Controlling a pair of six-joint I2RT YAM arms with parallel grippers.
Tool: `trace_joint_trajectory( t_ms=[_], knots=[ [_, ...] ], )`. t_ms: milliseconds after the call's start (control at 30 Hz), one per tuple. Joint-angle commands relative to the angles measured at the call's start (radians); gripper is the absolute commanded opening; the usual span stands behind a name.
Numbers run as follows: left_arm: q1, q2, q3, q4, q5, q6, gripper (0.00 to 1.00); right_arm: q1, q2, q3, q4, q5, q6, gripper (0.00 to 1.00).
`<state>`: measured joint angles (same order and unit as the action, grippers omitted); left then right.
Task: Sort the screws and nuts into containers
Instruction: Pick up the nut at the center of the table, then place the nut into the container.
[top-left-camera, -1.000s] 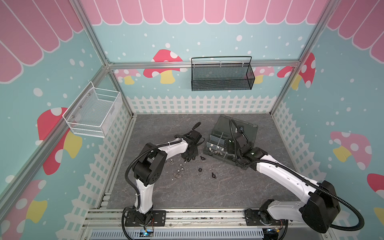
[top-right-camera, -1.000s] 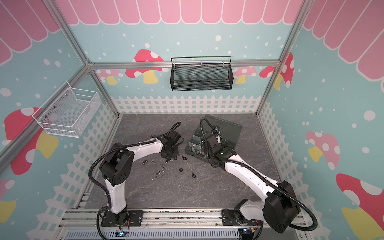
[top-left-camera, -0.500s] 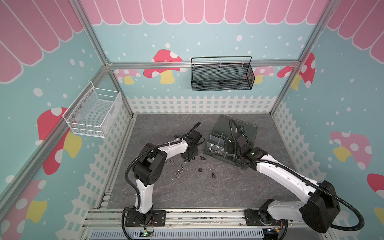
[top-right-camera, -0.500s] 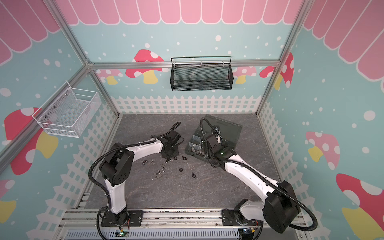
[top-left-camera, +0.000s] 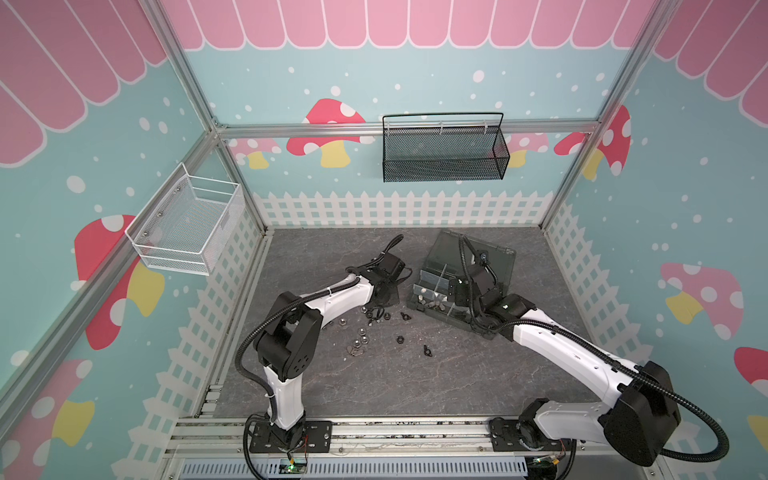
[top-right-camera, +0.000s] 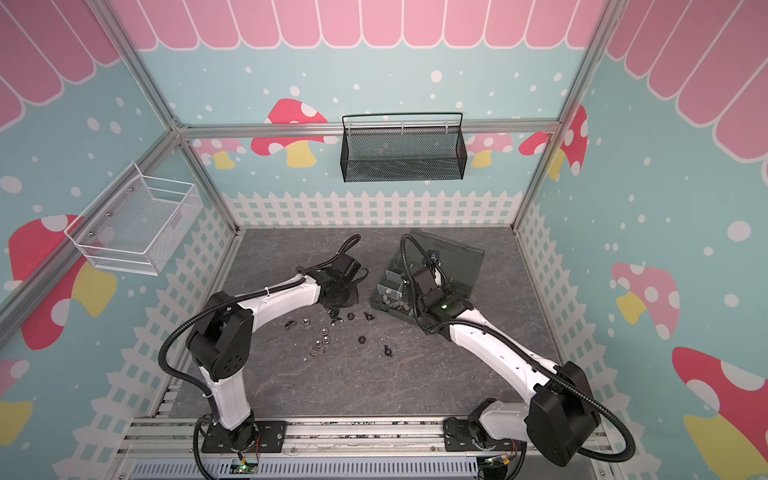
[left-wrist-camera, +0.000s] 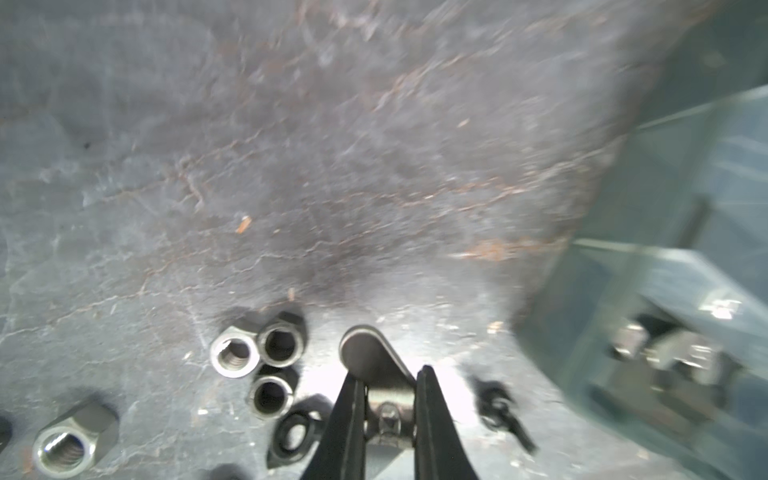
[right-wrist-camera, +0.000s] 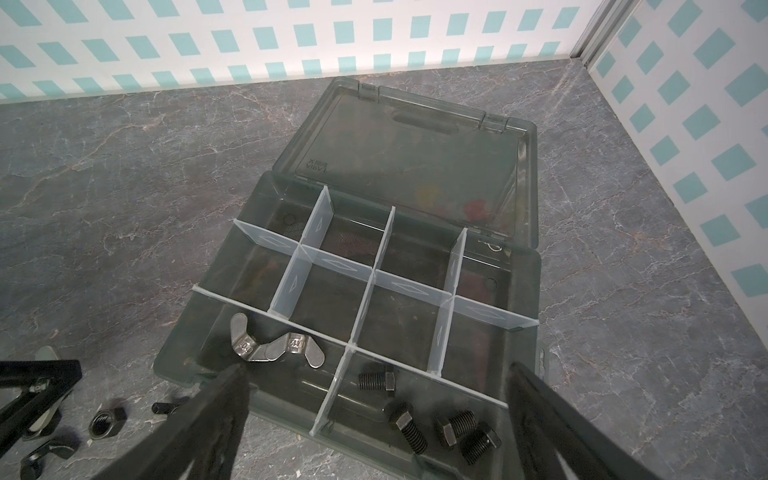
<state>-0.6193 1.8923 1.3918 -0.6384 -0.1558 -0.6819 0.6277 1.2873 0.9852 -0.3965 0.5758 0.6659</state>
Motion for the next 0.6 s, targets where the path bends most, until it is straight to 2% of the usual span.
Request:
trace_joint_trajectory(
  t_ms=[0, 300, 567],
  knots=[
    [-0.048, -0.019, 0.072, 0.01, -0.024, 0.025, 0.11, -0.003, -0.005, 0.019, -0.015, 0.035, 0.036, 0.97],
    [-0.13, 0.118, 0.244, 0.018, 0.041, 0.056, 0.11, -0.002, -0.099, -0.037, -0.013, 0.088, 0.081, 0.97],
    [-0.143, 0.192, 0.298, 0.019, 0.066, 0.05, 0.12, -0.002, -0.162, -0.077, -0.008, 0.112, 0.101, 0.97]
  ],
)
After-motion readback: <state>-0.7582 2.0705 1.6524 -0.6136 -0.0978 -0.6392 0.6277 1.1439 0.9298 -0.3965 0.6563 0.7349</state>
